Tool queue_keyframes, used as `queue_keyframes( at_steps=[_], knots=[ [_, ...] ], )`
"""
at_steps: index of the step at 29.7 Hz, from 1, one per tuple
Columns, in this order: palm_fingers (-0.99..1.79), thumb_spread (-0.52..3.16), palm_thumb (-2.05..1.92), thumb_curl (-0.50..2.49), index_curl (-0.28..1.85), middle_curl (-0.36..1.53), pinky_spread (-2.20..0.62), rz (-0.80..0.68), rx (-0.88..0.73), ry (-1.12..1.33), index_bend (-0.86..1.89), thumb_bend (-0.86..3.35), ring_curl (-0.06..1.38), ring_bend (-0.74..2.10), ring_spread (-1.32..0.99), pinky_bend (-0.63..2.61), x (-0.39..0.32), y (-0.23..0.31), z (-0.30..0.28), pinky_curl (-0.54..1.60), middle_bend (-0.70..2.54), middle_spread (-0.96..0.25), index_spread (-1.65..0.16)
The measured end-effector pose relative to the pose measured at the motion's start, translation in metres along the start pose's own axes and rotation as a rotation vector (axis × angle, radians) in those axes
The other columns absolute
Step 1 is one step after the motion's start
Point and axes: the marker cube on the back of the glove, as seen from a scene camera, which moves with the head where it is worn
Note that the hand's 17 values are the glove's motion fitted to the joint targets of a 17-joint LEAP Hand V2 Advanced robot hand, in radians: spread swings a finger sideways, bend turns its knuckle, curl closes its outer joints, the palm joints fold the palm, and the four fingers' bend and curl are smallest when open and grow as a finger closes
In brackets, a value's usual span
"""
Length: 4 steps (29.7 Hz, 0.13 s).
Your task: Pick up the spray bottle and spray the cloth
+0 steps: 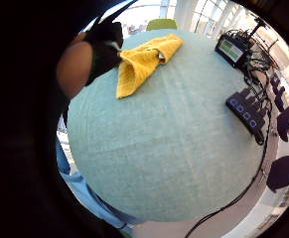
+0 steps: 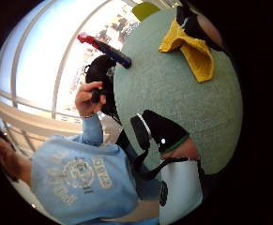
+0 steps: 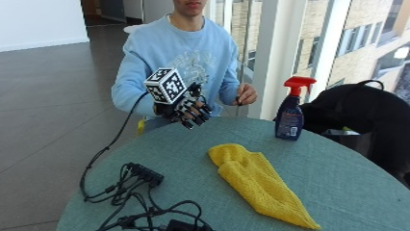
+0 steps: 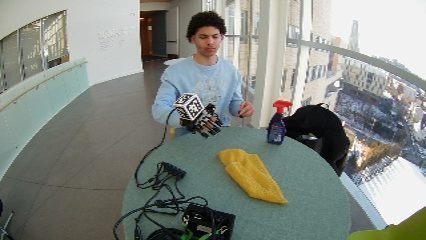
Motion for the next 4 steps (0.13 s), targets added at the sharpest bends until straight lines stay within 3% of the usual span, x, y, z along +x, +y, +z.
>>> queue_keyframes(
  at_steps=[4],
  knots=[
    [0.68,1.06,0.61,0.37,0.31,0.45,0.21,0.01,0.003,-0.018,0.14,-0.02,0.35,0.23,0.0,0.2,0.0042,0.0044,-0.0004,0.35,0.24,-0.08,-0.33]
  ],
)
